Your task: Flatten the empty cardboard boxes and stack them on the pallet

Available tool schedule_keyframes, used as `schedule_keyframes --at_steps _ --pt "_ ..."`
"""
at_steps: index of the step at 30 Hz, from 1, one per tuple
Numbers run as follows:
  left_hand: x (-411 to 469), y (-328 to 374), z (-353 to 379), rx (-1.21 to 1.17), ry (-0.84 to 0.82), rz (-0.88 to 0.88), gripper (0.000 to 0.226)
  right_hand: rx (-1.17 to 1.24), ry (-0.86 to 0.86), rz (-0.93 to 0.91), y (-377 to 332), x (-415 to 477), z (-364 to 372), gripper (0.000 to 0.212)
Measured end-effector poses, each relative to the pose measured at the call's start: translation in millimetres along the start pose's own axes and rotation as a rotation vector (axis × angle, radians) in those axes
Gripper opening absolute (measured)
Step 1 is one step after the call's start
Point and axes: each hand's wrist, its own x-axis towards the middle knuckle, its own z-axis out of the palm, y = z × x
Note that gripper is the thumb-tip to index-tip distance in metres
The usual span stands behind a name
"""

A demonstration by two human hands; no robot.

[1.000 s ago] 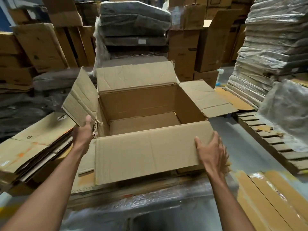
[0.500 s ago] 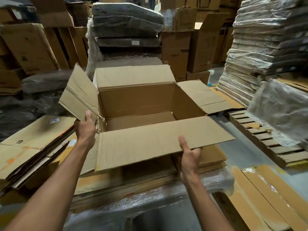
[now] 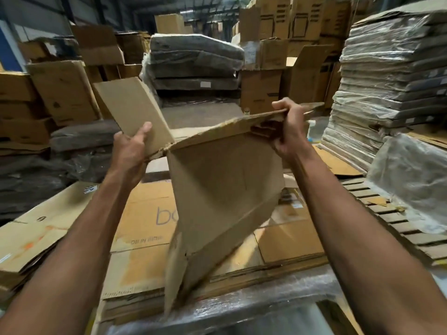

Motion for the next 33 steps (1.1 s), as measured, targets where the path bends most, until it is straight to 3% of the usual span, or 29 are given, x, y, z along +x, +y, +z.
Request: schedule_keyframes --at_steps 2,5,7,9,10,12,14,17,21,24,29,33 --pt "-6.4 20.7 6.9 -0.042 -0.061 0.014 0.038 -0.029 -0.084 0.074 -15.2 12.6 16.9 0.022" --pt "-17.6 46.6 14.7 -0.011 -0.205 0.055 0.032 -0.051 -0.158 0.157 -18.8 26.4 34.0 0.03" --pt "-23.8 63.4 20.8 0.265 -0.406 0.127 0.026 -0.155 -0.195 0.185 -17.0 32.6 43.4 0.039" --pt "-27.6 68.6 28.6 0.552 -0.636 0.229 0.018 -0.288 -0.233 0.141 -18.4 39.9 46.4 0.071" --pt "-28.1 65.5 31.2 0.614 -0.685 0.256 0.019 -0.374 -0.259 0.125 -20.0 43.0 46.0 0.077" --pt "-32.5 55.0 34.0 0.65 -0.72 0.282 0.023 -0.572 -0.31 0.145 -25.5 39.0 43.3 0.05" --pt "-34.7 44.8 33.8 0.648 -0.733 0.308 0.025 -0.722 -0.286 0.176 -31.0 30.7 42.3 0.033" --pt "-35.5 38.0 33.6 0.61 -0.692 0.421 0.033 -0.689 -0.176 0.107 -29.5 31.6 44.2 0.034" --pt "-48.2 17.8 33.3 0.337 -0.365 0.411 0.035 -0.713 -0.142 0.021 -27.4 34.3 42.8 0.023" --pt "-55.2 2.0 31.2 0.313 -0.24 0.461 0.031 -0.714 -0.207 0.062 -26.6 36.5 40.1 0.028" --pt "-48.9 18.9 37.4 0.315 -0.327 0.509 0.028 -0.831 -0.473 0.259 -44.3 28.9 49.2 0.035" --pt "-54.9 19.6 43.5 0.234 -0.279 0.471 0.028 -0.79 -0.449 0.281 -49.0 20.0 46.2 0.028"
